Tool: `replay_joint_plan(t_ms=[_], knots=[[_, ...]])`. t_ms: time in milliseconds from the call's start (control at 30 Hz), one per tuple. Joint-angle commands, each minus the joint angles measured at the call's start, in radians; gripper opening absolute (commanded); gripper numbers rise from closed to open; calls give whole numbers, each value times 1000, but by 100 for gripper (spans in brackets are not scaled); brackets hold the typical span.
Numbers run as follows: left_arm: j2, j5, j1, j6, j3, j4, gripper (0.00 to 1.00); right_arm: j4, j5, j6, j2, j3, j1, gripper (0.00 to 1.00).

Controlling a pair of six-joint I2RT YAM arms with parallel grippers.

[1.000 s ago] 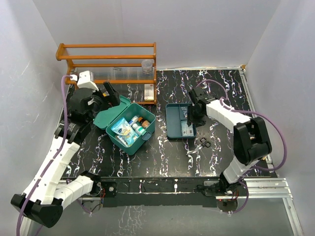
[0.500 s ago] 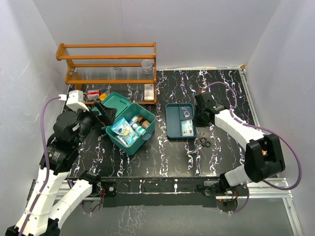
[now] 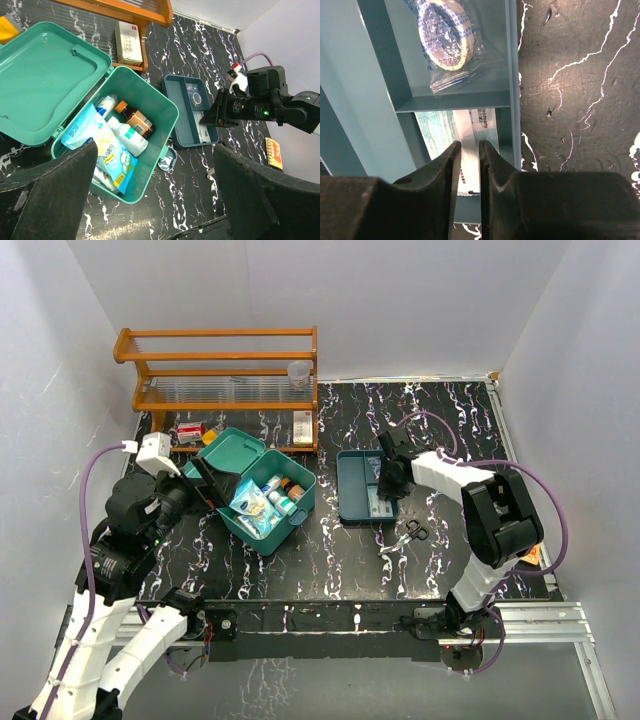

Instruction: Organize the medicine kit

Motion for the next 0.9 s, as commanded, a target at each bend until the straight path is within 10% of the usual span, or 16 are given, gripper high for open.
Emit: replay_joint_plan(t_ms=[0,400,867], knots=[[-5,37,-3,-20,-4,-10,98,8,23,1,-18,58,3,21],[-28,-34,-3,9,47,-100,99,-146,239,143,-441,-99,4,56],[-87,-95,-3,95,-8,-61,99,-187,256,318,-709,-397,4,61]])
